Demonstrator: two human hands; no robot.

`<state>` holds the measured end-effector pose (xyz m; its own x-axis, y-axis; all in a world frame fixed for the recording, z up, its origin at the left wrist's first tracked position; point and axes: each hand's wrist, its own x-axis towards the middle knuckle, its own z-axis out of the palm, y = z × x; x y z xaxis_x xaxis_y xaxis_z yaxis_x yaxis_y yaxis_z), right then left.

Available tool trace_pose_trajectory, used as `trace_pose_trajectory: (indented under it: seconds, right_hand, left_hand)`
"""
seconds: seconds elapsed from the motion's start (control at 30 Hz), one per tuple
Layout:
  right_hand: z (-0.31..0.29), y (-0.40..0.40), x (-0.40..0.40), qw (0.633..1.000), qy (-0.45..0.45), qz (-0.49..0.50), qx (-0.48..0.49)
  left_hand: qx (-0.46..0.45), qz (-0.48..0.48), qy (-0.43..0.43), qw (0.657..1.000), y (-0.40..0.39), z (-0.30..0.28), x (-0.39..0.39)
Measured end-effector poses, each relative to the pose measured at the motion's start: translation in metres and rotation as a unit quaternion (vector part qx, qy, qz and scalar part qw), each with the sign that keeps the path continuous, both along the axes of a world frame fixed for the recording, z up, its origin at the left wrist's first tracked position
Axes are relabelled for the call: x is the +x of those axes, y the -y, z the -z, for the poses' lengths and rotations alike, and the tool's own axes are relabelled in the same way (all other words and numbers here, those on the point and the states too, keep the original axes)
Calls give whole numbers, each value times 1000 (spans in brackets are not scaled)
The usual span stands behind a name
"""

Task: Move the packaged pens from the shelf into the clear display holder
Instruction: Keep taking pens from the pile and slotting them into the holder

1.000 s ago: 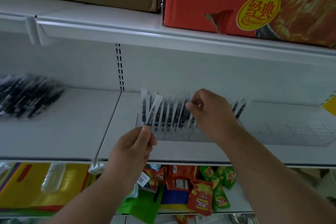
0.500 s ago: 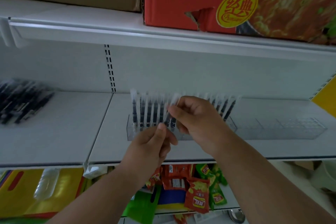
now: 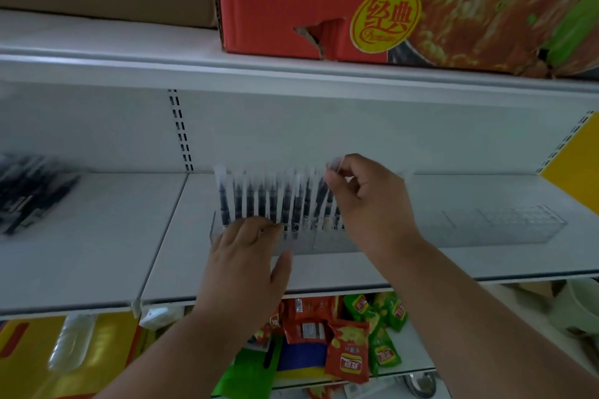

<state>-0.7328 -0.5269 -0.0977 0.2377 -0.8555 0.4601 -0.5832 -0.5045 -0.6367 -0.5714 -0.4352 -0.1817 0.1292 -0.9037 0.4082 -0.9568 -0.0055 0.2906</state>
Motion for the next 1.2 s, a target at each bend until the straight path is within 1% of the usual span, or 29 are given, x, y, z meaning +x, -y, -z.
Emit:
trace_pose_trajectory:
  seconds: [0.17, 0.3, 0.4, 0.47, 0.57, 0.73, 0.9, 1.0, 1.07, 1.13, 1.2]
  right_hand:
    - [1, 2, 9, 1000, -5, -24, 3]
    - [-1, 2, 11, 998, -51, -35, -18]
    - [-3, 4, 9, 996, -69, -31, -35]
    - [-3, 6, 7, 993, -104, -33, -35]
    - [7, 8, 7, 983, -177, -43, -5]
    - [13, 15, 11, 988, -148, -49, 8]
    - [20, 14, 13, 983, -166, -60, 46]
    - [25, 12, 10, 986, -153, -39, 51]
    - [24, 10, 10, 985, -160, -34, 57]
    - [25, 8, 9, 986, -147, -35, 69]
    - [27, 3, 4, 990, -125, -46, 47]
  left_hand:
    - [3, 3, 48, 999, -2, 6, 3]
    - [6, -7, 45, 999, -2, 3, 0]
    - [3, -9, 40, 999, -1, 1, 0]
    - [5, -11, 36, 999, -1, 1, 0]
    - [10, -19, 29, 999, -1, 1, -1]
    - [-1, -26, 19, 999, -1, 2, -2]
    - [-16, -36, 12, 999, 0, 1, -5]
    - [-8, -46, 3, 999, 0, 2, -7]
    - [2, -49, 2, 999, -1, 1, -8]
    - [13, -47, 1, 999, 0, 1, -8]
    - [26, -42, -3, 999, -1, -1, -8]
